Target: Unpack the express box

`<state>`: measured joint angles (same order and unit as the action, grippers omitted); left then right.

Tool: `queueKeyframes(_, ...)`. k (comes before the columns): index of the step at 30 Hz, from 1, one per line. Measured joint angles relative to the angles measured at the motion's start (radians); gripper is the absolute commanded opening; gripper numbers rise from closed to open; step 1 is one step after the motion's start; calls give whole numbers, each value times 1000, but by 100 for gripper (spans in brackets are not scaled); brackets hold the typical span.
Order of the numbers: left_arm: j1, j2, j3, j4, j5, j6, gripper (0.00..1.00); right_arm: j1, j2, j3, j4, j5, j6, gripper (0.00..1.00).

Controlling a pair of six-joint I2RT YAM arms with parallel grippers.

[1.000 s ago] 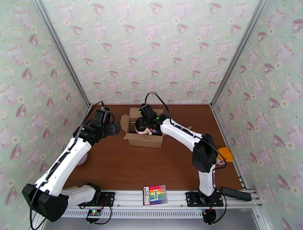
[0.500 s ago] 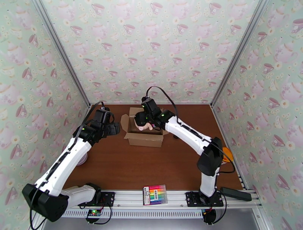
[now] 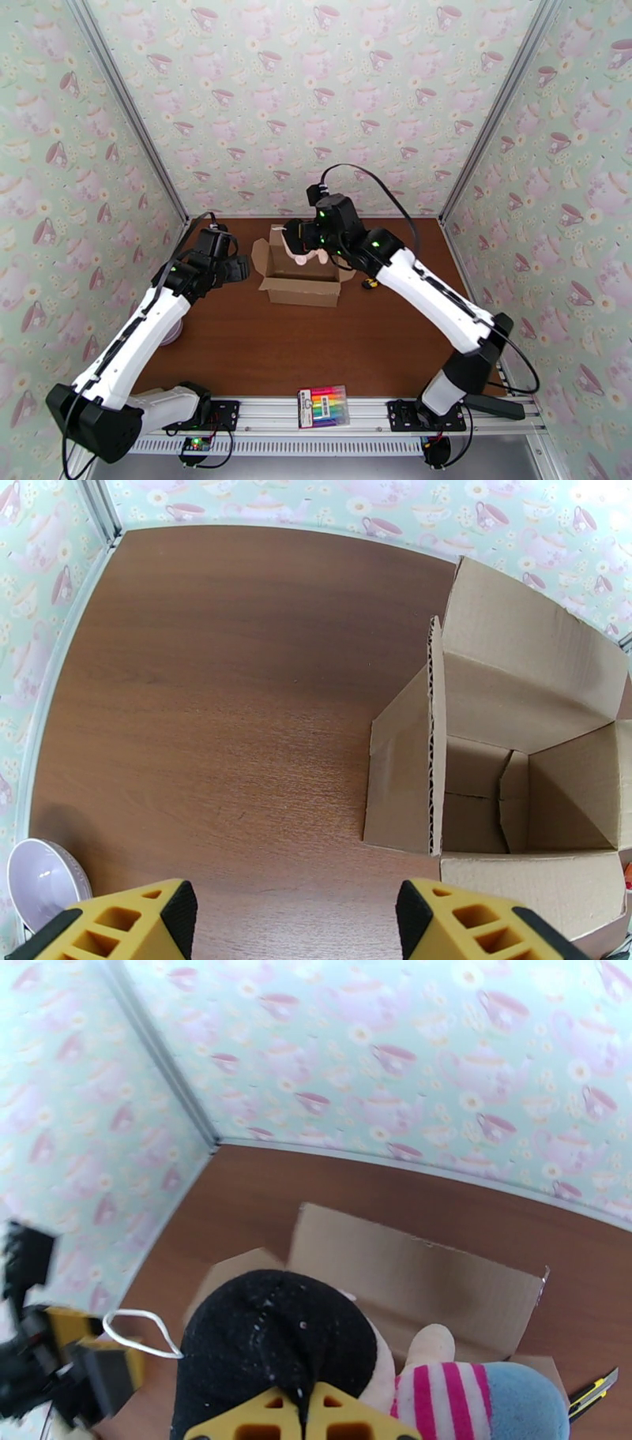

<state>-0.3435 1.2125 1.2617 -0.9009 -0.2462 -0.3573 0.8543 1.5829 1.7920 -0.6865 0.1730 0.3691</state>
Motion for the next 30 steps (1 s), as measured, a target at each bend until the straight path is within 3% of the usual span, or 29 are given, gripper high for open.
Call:
queueKeyframes(9, 0, -42, -3, -4, 0, -42, 73, 154, -226, -239, -42, 84, 6, 0)
queueKeyframes(18, 0, -115, -85, -16, 0, -100, 73, 333, -431, -512, -52, 244, 87, 0)
queueKeyframes(30, 0, -154, -128, -40, 0, -129, 73, 403, -440, -795, 36, 282, 265, 0)
